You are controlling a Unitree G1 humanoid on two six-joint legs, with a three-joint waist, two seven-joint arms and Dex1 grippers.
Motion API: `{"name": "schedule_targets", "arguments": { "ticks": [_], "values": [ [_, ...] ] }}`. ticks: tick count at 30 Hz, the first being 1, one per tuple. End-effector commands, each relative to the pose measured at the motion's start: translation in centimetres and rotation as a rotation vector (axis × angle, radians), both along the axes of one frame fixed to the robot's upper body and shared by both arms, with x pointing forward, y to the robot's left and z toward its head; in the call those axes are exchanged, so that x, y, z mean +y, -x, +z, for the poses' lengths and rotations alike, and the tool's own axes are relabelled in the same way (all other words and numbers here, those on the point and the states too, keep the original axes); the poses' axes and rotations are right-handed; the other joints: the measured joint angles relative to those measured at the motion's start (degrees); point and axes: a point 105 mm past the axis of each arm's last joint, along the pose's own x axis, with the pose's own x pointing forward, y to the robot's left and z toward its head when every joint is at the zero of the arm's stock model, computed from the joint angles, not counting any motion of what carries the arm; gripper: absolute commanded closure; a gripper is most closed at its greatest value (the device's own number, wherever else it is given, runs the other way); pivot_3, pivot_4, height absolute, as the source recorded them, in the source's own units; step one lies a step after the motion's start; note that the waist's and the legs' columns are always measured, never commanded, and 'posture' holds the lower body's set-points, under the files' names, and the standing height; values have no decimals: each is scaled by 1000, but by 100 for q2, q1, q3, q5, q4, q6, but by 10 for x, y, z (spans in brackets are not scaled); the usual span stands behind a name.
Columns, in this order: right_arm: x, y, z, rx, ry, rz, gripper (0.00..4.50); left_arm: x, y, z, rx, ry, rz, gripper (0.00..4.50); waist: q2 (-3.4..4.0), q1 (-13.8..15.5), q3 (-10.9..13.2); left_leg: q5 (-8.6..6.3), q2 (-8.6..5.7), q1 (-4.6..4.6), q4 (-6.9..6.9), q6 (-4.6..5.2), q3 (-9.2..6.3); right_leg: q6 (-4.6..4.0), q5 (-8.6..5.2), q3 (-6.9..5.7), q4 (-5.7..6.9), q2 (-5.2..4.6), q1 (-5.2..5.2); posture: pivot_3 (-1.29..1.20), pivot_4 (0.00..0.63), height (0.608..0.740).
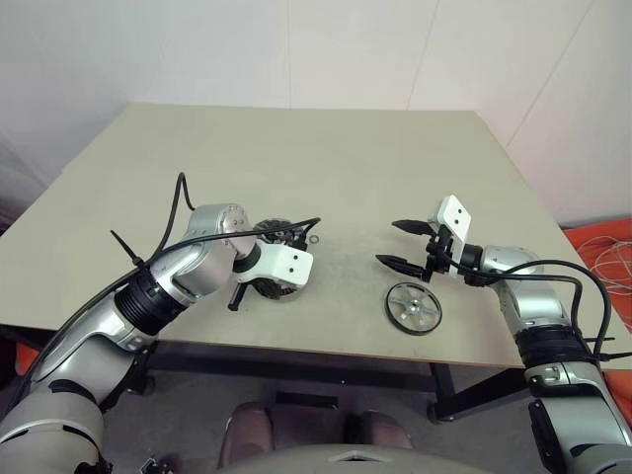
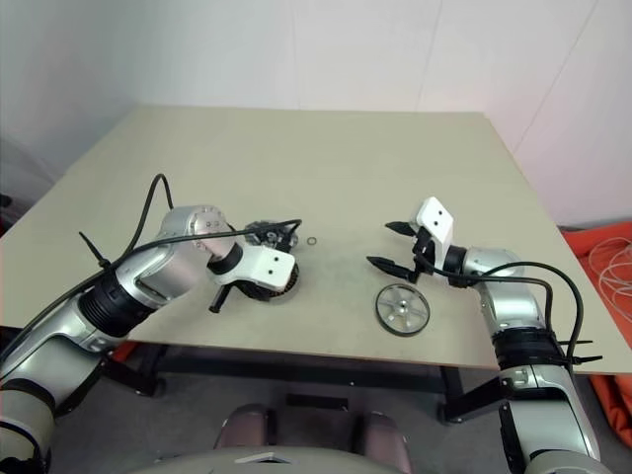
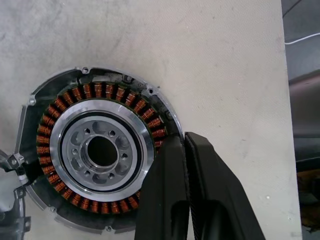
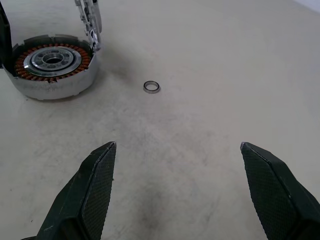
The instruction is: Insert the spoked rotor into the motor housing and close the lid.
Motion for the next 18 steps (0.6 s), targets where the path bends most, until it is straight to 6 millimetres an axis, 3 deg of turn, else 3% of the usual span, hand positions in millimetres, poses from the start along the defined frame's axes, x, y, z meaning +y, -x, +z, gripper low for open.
{"name": "schedule_targets", "arguments": {
  "ticks": [1, 4, 17, 18],
  "values": [
    [-2, -3, 11, -45, 3, 6, 0, 1, 5, 7, -7, 12, -22, 4429, 0, 0, 0, 0, 0, 0, 0, 0, 0, 0, 0, 0, 0, 0, 0, 0, 0, 740],
    [-2, -5, 11, -45, 1, 2, 0, 4, 8, 8, 8, 10, -33, 4429, 0, -6, 0, 0, 1, 0, 0, 0, 0, 0, 0, 0, 0, 0, 0, 0, 0, 740],
    [3, -18, 14, -58, 12, -49, 0, 16, 5, 15, 0, 98, 69, 139, 2, -7, -1, 3, 1, 7, 7, -4, 0, -1, 1, 0, 10, 1, 5, 0, 0, 740],
    [3, -19, 15, -62, 16, -57, 0, 15, 5, 17, -10, 112, 84, 28, 2, -7, -1, 3, 1, 7, 7, -5, -1, -1, 1, 0, 10, 0, 4, 0, 0, 740]
  ]
}}
